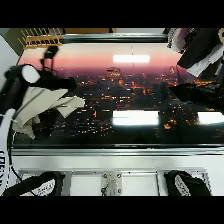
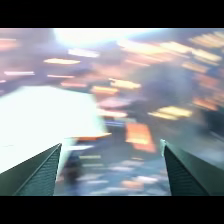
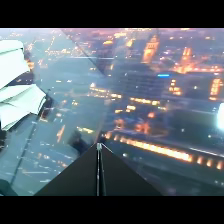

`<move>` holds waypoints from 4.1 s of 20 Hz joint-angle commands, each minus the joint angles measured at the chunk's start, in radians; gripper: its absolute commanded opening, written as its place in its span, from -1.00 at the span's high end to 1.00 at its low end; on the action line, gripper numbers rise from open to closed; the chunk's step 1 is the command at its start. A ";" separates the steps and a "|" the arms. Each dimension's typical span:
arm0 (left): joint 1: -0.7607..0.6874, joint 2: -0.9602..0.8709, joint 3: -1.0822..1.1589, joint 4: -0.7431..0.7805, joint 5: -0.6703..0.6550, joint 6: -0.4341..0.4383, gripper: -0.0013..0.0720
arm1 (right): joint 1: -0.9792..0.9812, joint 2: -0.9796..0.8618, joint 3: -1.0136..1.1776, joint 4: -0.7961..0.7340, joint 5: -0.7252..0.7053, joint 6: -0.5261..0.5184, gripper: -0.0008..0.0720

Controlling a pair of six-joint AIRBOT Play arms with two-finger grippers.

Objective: Fold the clothes and pants, and hang the long-sleeved shirts on hangers.

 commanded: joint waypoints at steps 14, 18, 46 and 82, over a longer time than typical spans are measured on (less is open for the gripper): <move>0.618 -0.342 0.071 0.048 -0.063 -0.101 -0.95 | 0.001 0.000 0.001 0.000 0.000 0.000 0.94; 0.546 -0.319 0.072 0.045 -0.063 -0.087 0.94 | 0.001 0.000 0.001 0.000 0.000 0.000 0.94; -0.319 -0.067 0.056 -0.318 0.032 -0.103 -0.87 | -0.021 0.001 0.000 -0.331 -0.058 0.085 0.96; -0.421 -0.088 -0.535 -0.519 0.166 -0.021 0.84 | -0.217 -0.134 -0.531 -0.358 0.030 0.119 -0.69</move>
